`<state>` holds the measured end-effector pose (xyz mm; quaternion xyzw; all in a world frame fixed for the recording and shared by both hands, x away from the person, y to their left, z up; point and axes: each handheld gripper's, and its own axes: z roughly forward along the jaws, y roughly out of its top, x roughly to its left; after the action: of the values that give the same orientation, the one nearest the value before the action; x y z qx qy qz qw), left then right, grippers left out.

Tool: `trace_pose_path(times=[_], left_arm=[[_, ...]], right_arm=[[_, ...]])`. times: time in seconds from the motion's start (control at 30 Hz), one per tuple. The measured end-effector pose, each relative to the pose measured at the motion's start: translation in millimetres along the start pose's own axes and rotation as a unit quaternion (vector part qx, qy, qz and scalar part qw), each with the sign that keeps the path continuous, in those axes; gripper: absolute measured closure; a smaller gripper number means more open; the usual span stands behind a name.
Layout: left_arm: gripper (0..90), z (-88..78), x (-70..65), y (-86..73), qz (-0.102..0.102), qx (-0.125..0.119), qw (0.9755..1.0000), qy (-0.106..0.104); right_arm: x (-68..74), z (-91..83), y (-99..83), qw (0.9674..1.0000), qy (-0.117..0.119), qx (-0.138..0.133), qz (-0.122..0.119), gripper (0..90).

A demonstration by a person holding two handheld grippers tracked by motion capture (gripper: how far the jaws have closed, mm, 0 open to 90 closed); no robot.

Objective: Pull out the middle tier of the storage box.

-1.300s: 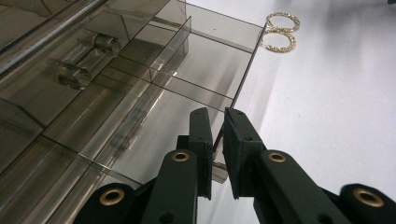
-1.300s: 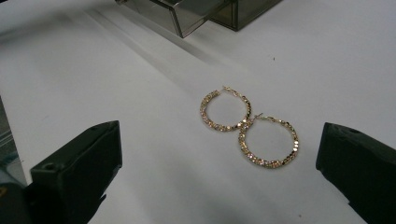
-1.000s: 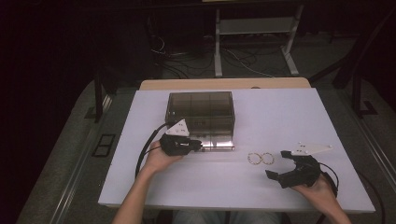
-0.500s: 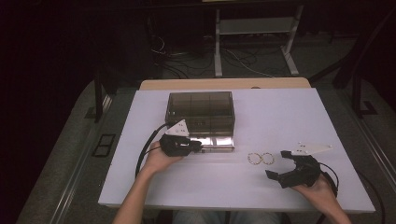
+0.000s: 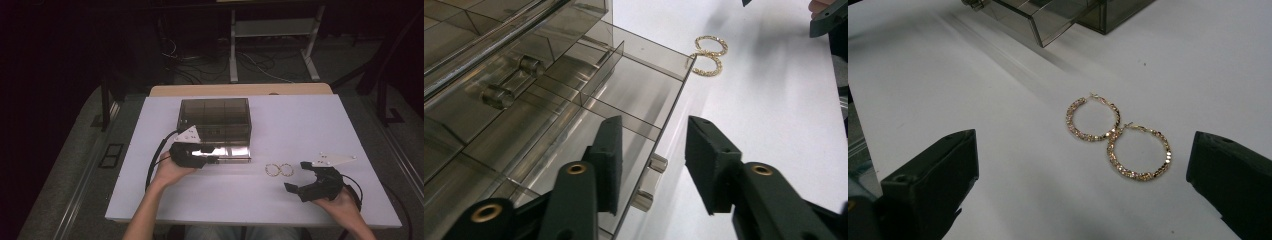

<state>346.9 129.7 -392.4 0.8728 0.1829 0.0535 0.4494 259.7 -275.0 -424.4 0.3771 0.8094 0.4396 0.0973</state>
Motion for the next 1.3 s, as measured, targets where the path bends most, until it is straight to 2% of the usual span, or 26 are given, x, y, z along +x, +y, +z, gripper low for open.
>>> trace_pose_path(times=[0.13, 0.3, 0.37, 0.47, 0.53, 0.73, 1.0, 1.3], left_arm=[[47.6, -7.0, -3.9, 2.5, -0.007, -0.002, 1.0, 0.006], [27.2, -12.1, -9.6, 5.4, -0.02, -0.003, 0.9995, 0.025], [19.7, -12.8, -11.2, 5.8, -0.026, -0.003, 0.9993, 0.026], [12.9, -13.7, -13.0, 5.8, -0.032, -0.001, 0.9994, 0.016], [10.9, -14.5, -14.5, 5.7, -0.035, 0.0, 0.9993, 0.014], [1.8, -17.2, -20.6, 4.9, -0.028, 0.008, 0.9994, 0.018], [0.0, -23.1, -28.5, -5.2, -0.044, -0.017, 0.9986, 0.024], [0.0, -29.4, -37.0, -24.8, -0.065, -0.052, 0.9958, 0.037]], right_arm=[[0.3, 0.0, 0.2, 1.0, 0.001, -0.001, 0.0, 0.0], [0.7, -0.7, 0.3, 1.0, 0.001, -0.002, 0.002, 0.0], [0.8, -0.8, 0.3, 1.0, 0.001, -0.002, 0.003, 0.0], [1.1, -0.8, 0.4, 1.0, 0.001, -0.003, 0.002, 0.0], [1.1, -0.7, 0.5, 1.0, 0.001, -0.002, 0.003, 0.0], [0.6, -0.4, 0.6, 1.0, 0.0, -0.002, 0.003, 0.0], [0.5, -0.5, 0.5, 1.0, -0.001, -0.002, 0.003, 0.0], [0.6, 0.2, 0.5, 1.0, -0.001, -0.001, 0.004, 0.0]])
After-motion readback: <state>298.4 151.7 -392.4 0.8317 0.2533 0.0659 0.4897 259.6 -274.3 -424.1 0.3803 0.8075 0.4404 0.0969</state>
